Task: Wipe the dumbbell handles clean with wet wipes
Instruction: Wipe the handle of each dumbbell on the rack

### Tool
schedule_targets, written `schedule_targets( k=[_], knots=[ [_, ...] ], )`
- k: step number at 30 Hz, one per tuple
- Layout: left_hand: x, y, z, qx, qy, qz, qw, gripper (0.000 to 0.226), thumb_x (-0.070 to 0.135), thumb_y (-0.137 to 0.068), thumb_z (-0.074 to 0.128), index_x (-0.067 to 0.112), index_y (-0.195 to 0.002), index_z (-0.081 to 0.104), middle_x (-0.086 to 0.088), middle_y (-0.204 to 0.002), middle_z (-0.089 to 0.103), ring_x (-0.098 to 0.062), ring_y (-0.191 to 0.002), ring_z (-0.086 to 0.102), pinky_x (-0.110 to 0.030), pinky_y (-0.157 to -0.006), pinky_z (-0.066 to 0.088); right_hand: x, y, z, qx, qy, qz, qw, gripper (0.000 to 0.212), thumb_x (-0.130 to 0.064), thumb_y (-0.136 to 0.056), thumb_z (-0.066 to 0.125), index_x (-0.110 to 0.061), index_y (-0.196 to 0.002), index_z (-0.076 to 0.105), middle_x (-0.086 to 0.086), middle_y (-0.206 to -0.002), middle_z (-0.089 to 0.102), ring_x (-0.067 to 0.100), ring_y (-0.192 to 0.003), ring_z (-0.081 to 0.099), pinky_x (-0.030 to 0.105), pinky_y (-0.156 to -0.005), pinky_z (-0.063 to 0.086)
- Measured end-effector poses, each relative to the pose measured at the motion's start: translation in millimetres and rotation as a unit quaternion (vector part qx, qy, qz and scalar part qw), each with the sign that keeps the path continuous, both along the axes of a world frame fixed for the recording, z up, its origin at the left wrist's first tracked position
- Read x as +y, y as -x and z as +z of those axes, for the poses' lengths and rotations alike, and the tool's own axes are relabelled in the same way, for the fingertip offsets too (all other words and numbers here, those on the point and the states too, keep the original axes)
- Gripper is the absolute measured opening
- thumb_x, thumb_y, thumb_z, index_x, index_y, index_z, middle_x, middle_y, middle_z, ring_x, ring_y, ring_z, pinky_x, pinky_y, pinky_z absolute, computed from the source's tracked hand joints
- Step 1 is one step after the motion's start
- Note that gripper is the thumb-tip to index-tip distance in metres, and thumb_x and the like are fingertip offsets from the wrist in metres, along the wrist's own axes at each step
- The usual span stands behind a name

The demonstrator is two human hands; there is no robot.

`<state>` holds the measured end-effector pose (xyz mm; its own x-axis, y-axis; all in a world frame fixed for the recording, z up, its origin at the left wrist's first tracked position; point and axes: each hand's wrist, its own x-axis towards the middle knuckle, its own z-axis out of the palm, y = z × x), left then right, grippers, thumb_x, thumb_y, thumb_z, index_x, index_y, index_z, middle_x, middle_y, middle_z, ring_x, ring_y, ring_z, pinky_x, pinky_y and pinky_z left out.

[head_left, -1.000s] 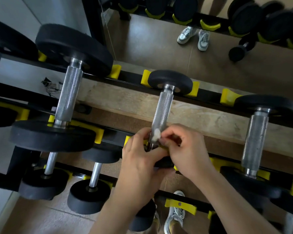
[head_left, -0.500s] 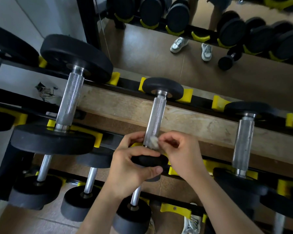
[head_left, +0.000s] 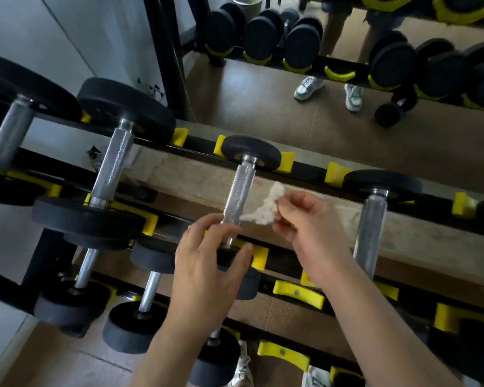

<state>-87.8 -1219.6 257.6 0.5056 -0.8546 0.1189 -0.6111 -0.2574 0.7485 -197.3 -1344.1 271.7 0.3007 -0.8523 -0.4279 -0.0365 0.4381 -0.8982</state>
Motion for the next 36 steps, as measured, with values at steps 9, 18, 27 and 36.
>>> schedule_targets(
  k=[9,18,27,36],
  knots=[
    [-41,115,62,0.377,0.087,0.095,0.917,0.017,0.025,-0.076,0.072,0.016,-0.090,0.073,-0.003,-0.087,0.075,-0.016,-0.084,0.071,-0.019,-0.070,0.053,7,103,52,-0.102,-0.080,0.097,0.987,0.013,-0.021,-0.066,0.068,-0.015,-0.078,0.070,0.013,-0.087,0.071,0.024,-0.086,0.066,0.036,-0.079,0.052],
    [-58,178,81,0.377,0.104,0.154,0.907,0.009,0.014,-0.086,0.066,0.007,-0.085,0.072,-0.011,-0.086,0.071,-0.015,-0.076,0.066,-0.018,-0.063,0.050,-7,181,66,-0.085,-0.018,0.111,0.990,0.011,-0.016,-0.075,0.072,-0.014,-0.084,0.067,0.004,-0.079,0.069,0.020,-0.076,0.064,0.032,-0.072,0.049],
    [-57,194,81,0.509,0.114,0.155,0.839,0.003,0.013,-0.088,0.059,0.014,-0.087,0.062,-0.008,-0.083,0.066,-0.022,-0.075,0.064,-0.035,-0.065,0.054,-17,209,75,0.051,0.066,0.244,0.966,0.016,-0.017,-0.086,0.067,-0.023,-0.098,0.074,-0.001,-0.087,0.073,0.012,-0.084,0.066,0.028,-0.079,0.052],
    [-54,180,63,0.421,0.002,0.045,0.906,0.031,0.003,-0.082,0.068,0.024,-0.105,0.066,-0.007,-0.083,0.073,-0.020,-0.073,0.070,-0.020,-0.062,0.052,-20,191,53,-0.177,-0.208,0.020,0.962,0.014,-0.014,-0.092,0.054,-0.008,-0.095,0.067,0.011,-0.084,0.070,0.017,-0.068,0.064,0.024,-0.054,0.050]
  ],
)
